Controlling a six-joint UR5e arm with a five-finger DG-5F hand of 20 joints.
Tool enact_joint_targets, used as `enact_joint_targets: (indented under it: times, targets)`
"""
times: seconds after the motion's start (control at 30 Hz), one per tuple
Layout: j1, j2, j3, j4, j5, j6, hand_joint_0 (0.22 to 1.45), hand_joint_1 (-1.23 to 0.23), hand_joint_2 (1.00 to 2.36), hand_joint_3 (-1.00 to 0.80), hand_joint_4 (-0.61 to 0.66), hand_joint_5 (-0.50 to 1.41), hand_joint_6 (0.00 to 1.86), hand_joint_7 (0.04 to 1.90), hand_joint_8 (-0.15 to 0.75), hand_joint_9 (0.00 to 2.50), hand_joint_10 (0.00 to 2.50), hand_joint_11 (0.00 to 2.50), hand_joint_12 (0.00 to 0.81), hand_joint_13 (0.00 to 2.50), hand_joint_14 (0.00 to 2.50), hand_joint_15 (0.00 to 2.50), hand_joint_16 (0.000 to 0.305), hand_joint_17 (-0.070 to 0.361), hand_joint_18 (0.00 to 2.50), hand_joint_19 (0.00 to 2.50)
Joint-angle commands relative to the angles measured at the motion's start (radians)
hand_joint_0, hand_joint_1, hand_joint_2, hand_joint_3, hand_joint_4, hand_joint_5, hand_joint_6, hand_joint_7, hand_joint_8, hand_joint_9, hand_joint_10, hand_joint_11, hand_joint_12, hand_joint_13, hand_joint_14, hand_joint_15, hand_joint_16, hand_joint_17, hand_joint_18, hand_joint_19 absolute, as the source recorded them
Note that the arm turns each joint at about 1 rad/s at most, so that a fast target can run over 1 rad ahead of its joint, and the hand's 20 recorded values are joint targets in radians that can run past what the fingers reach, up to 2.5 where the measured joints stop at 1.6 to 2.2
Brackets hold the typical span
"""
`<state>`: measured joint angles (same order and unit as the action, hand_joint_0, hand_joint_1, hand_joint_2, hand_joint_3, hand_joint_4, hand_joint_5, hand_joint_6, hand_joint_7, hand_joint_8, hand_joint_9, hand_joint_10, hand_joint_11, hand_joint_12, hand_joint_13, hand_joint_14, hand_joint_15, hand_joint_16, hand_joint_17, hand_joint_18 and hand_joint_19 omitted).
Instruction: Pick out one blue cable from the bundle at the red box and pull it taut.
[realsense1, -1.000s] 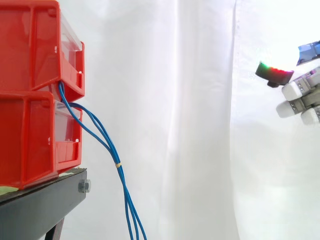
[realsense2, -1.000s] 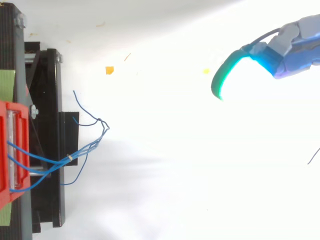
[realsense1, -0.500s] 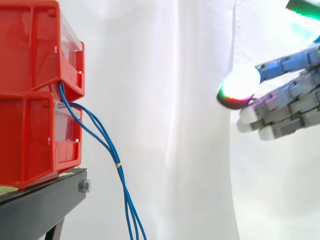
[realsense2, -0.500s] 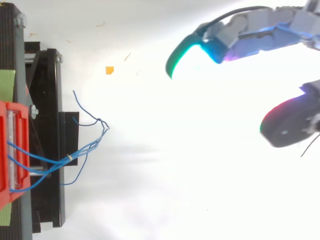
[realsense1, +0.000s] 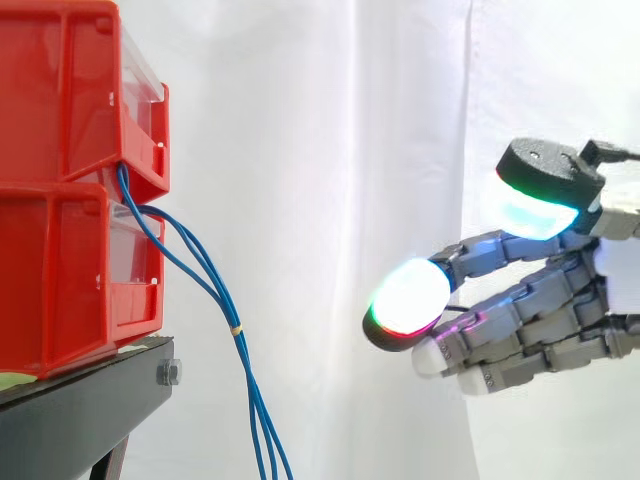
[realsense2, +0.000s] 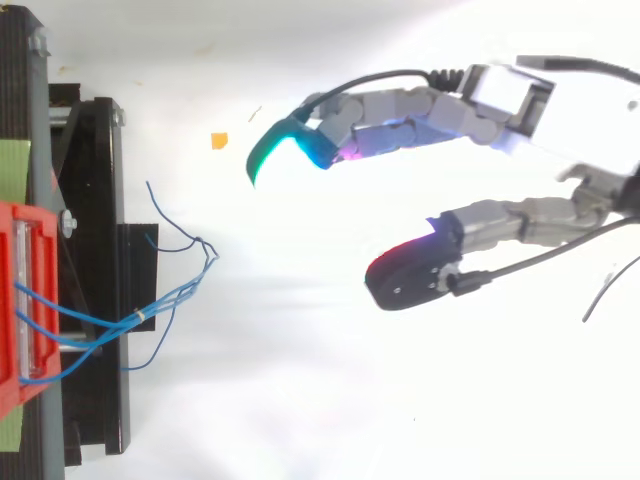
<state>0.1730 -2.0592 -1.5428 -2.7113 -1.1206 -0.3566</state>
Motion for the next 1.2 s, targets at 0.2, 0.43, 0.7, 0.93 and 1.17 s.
enact_joint_targets:
  times: [0.2,0.43,0.7,0.93,1.17]
  targets:
    - [0.014,-0.036,0.001,0.107,0.027,-0.108,0.52,-0.57,1.01,-0.41,0.2,-0.18,0.5,0.76,0.242,0.56,0.0,0.06,0.314,0.23,0.0,0.09,0.043,0.097,0.12,0.27]
    - [0.016,-0.073,0.01,0.211,0.038,-0.137,0.52,-0.57,1.01,-0.42,0.2,-0.18,0.5,0.76,0.244,0.56,0.0,0.06,0.314,0.23,0.0,0.09,0.043,0.097,0.12,0.27]
    - [0.016,-0.153,0.049,0.22,0.045,-0.166,0.53,-0.57,1.01,-0.42,0.2,-0.18,0.5,0.76,0.245,0.56,0.0,0.07,0.314,0.23,0.0,0.09,0.043,0.097,0.12,0.27]
    - [0.017,-0.182,0.11,0.214,0.035,-0.145,0.52,-0.57,1.01,-0.41,0.2,-0.18,0.5,0.77,0.244,0.56,0.0,0.06,0.314,0.23,0.0,0.09,0.043,0.097,0.13,0.28]
    - [0.016,-0.182,0.11,0.223,0.033,-0.154,0.53,-0.57,1.01,-0.41,0.2,-0.18,0.5,0.77,0.245,0.56,0.0,0.08,0.316,0.23,0.0,0.09,0.043,0.097,0.13,0.28]
